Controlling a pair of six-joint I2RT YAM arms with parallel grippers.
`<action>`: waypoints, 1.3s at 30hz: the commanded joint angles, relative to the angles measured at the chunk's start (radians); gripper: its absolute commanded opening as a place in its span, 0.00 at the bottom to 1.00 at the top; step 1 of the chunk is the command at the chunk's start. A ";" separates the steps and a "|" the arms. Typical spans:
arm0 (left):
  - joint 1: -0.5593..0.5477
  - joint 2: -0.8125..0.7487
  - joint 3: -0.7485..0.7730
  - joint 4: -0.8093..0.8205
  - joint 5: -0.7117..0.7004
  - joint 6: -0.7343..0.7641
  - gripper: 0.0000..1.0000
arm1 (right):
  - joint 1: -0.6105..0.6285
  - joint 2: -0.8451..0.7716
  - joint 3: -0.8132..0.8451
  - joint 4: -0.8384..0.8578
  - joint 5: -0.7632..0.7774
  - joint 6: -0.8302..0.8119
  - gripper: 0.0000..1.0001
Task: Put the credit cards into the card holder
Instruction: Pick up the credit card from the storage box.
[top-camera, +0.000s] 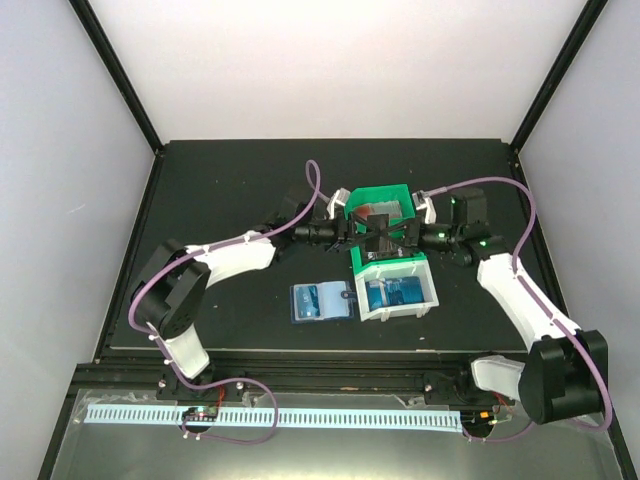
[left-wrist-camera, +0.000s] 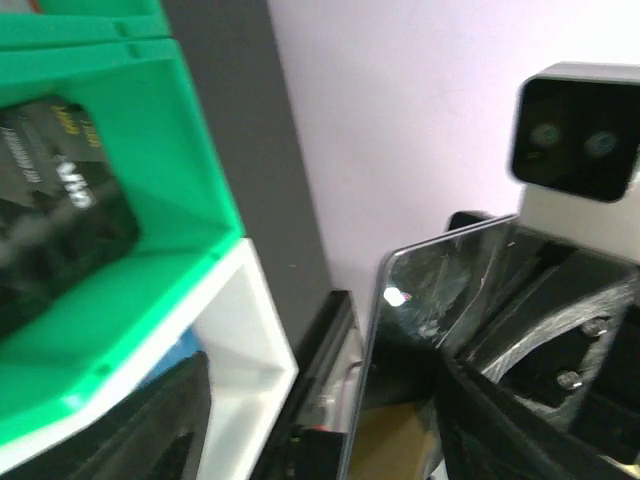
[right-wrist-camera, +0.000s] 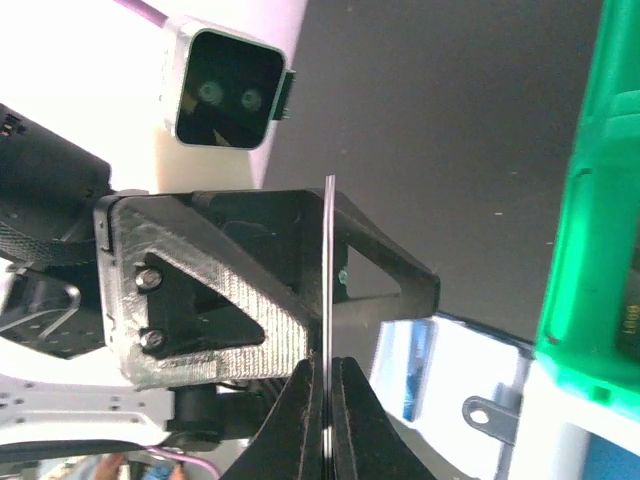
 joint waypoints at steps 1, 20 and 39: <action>-0.023 -0.036 -0.001 0.200 0.069 -0.113 0.58 | -0.013 -0.054 -0.031 0.167 -0.142 0.144 0.05; -0.015 -0.109 0.000 0.248 0.136 -0.167 0.02 | -0.099 -0.178 -0.124 0.337 -0.149 0.311 0.24; -0.010 -0.136 0.011 0.441 0.217 -0.278 0.02 | -0.103 -0.115 -0.080 0.191 -0.178 0.187 0.18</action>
